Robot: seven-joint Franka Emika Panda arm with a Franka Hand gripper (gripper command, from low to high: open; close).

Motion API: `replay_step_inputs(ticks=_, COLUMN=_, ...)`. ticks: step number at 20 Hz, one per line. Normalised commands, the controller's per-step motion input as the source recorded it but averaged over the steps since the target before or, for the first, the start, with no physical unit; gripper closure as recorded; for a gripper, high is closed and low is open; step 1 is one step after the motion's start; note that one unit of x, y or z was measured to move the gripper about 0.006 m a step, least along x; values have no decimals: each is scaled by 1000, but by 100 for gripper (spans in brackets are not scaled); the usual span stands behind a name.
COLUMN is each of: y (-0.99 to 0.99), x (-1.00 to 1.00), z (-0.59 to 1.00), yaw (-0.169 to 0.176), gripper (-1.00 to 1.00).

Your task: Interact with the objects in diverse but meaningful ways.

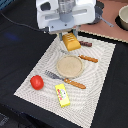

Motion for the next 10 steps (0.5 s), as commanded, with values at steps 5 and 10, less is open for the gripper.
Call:
replay_step_inputs(ticks=5, y=-271, x=874, z=-13, yaw=5, gripper=100)
replay_step_inputs(ticks=10, y=-303, x=255, z=-4, yaw=48, gripper=100)
